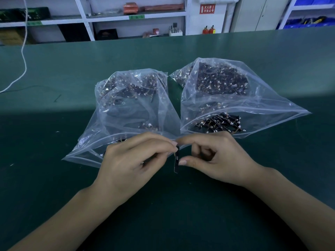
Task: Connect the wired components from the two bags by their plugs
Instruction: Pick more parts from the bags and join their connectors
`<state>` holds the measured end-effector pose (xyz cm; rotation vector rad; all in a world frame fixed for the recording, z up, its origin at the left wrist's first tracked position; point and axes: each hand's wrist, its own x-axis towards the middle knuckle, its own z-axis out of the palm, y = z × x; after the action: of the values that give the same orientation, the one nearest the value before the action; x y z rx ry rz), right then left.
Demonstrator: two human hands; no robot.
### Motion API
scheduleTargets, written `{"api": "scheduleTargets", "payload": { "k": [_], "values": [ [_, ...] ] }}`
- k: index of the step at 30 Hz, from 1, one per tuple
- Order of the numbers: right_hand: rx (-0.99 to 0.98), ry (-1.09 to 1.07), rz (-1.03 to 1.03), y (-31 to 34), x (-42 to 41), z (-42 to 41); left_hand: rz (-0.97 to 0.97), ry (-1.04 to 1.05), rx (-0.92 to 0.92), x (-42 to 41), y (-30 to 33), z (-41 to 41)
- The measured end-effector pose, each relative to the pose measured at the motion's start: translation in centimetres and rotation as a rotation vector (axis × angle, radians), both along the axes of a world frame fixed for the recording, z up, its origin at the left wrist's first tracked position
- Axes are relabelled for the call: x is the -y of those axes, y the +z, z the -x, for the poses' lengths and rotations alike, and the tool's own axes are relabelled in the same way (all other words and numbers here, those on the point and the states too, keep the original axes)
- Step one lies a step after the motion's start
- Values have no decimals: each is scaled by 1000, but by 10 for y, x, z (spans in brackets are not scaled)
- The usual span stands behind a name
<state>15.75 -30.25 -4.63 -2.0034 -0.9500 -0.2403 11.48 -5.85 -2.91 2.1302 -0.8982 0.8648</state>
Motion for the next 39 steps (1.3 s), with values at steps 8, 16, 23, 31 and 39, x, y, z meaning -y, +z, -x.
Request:
{"api": "scheduleTargets", "payload": {
  "k": [8,16,23,31,39],
  "values": [
    [-102,66,-165,-3,-9,5,18,20,11,0,-4,-1],
    [-33,-62,-175,-1,-7,4,87,106,-103,-6,-1,2],
    [163,-136,-189,6,-7,8,51,107,-65,-3,-3,-1],
    [181,-139,-174,6,-7,6,41,99,-64,-4,-3,-1],
    [160,-105,-137,4,-7,6,13,91,-82,-3,-4,-1]
  ]
}}
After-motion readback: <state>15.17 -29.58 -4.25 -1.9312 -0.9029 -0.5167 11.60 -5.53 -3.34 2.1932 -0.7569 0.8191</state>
